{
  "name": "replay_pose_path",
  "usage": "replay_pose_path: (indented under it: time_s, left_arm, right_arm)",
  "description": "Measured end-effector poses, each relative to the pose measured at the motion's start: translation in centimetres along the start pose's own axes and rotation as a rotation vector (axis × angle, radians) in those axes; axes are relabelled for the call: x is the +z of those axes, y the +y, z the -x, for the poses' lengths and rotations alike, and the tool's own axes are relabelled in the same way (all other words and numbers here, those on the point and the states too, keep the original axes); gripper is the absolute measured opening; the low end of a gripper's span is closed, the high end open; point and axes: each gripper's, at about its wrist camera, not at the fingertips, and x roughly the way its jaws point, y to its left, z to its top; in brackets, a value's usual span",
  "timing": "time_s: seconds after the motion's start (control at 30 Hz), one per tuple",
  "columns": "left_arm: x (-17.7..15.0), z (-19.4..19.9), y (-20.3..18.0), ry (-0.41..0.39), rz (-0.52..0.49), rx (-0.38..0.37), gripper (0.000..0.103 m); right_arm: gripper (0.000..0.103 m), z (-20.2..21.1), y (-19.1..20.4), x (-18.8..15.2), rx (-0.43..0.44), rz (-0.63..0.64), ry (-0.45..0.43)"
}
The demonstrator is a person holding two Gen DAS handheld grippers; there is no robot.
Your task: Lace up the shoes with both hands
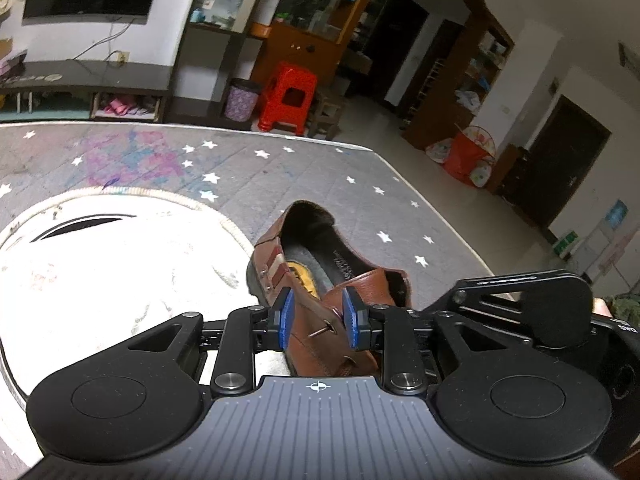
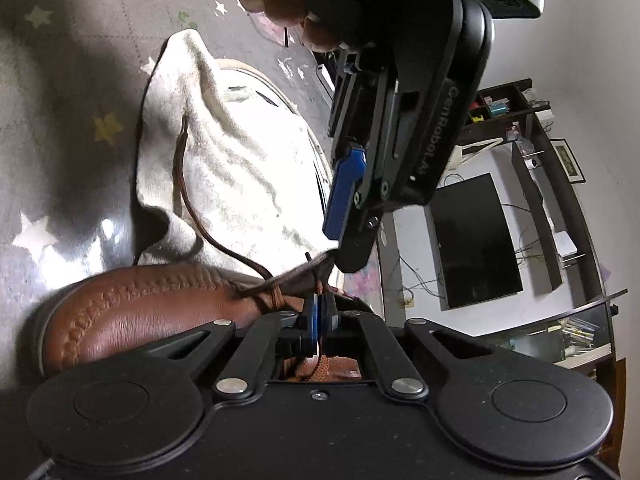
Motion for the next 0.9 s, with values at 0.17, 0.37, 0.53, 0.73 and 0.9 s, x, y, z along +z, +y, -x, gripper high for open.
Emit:
replay_pose_path:
  time_s: [0.17,0.37,0.53,0.73,0.9]
  left_arm:
    - [-0.2,0.6,-1.2,0.017,-0.148,0.007,0.026]
    - [-0.6,-0.1,-3.4,0.072,-0.404,0.069,0.026]
    - [-1.6,-1.9,-5.1,0.122,-0.601,0.125,0.025]
    - [-2.5,-3.0,-5.4,0.125,-0.670,0.156,0.005]
    - [-3.3,-3.0,-5.5,0.084,-0.630,0.235,0.003]
  right_arm:
    - [0.002,0.0,-0.1,-0.3,-0.002,-0.012,-0.001]
    - [0.002,0.2,-0.1,-0.4,-0.006,-0.011,-0.006]
    - [0.002,0.1,0.0,-0.5,-0.008,-0.003,-0.009]
    - [0.001,0.0,0.1,-0.5,-0.010,0.001,-0.015]
    - [0.002,0.3,0.2,-0.2,-0.030,-0.010,-0.015]
